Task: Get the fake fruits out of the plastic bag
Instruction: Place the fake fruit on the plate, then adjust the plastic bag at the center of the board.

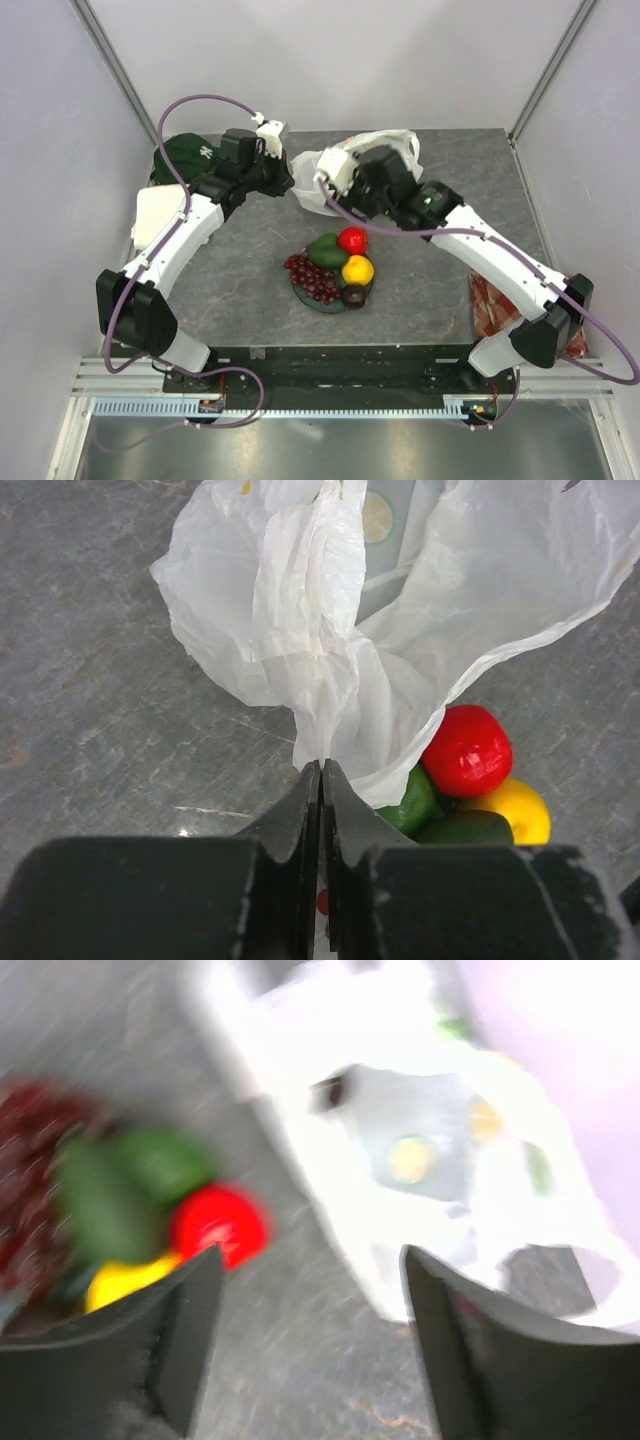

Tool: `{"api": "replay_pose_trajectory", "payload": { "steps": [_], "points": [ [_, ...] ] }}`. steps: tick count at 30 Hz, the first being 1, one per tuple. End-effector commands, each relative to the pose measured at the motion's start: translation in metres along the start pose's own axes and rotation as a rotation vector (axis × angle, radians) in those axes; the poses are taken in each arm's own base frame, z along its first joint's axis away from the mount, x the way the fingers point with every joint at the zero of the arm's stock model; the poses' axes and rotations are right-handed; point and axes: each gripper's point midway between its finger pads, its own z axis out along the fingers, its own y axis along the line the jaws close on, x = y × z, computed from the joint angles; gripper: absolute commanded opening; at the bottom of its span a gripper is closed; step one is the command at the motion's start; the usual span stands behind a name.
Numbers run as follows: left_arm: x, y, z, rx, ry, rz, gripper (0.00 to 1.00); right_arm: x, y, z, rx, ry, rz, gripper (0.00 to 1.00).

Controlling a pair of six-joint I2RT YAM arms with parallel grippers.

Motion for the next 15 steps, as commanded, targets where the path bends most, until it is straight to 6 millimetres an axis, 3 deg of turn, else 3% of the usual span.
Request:
{"api": "replay_pose_trajectory", "payload": {
  "steps": [1,3,5,6,7,8,9,10,11,13,15],
  "points": [
    [-0.014,-0.016,-0.015,0.063,-0.043,-0.029,0.03,-0.015,-0.051,0.021,0.108,-0.08,0.18,0.59],
    [-0.012,-0.019,-0.018,0.073,-0.036,-0.03,0.02,-0.012,-0.057,0.041,0.107,-0.079,0.167,0.44],
    [-0.005,-0.018,-0.019,0.067,-0.019,-0.035,0.02,0.004,-0.065,0.064,0.118,-0.041,0.176,0.19],
    [-0.005,-0.017,-0.021,0.064,-0.019,-0.034,0.01,0.009,-0.071,0.074,0.14,-0.039,0.184,0.13],
    [0.001,-0.017,-0.021,0.062,-0.003,-0.033,0.02,0.022,-0.083,0.083,0.167,-0.013,0.204,0.06],
    [0.003,-0.017,-0.022,0.065,0.003,-0.032,0.02,0.04,-0.084,0.103,0.172,0.032,0.216,0.02],
    [0.006,-0.017,-0.022,0.061,0.007,-0.032,0.02,0.051,-0.086,0.113,0.169,0.06,0.211,0.0],
    [0.01,-0.015,-0.024,0.06,0.013,-0.021,0.02,0.075,-0.086,0.132,0.157,0.123,0.204,0.0],
    [0.014,-0.014,-0.025,0.053,0.022,-0.016,0.02,0.088,-0.087,0.137,0.164,0.163,0.196,0.0],
    [0.023,-0.011,-0.027,0.038,0.038,0.001,0.02,0.11,-0.092,0.135,0.172,0.205,0.219,0.0],
    [0.041,-0.001,-0.027,-0.012,0.084,-0.003,0.02,0.126,-0.085,0.128,0.144,0.221,0.251,0.0]
  ]
}}
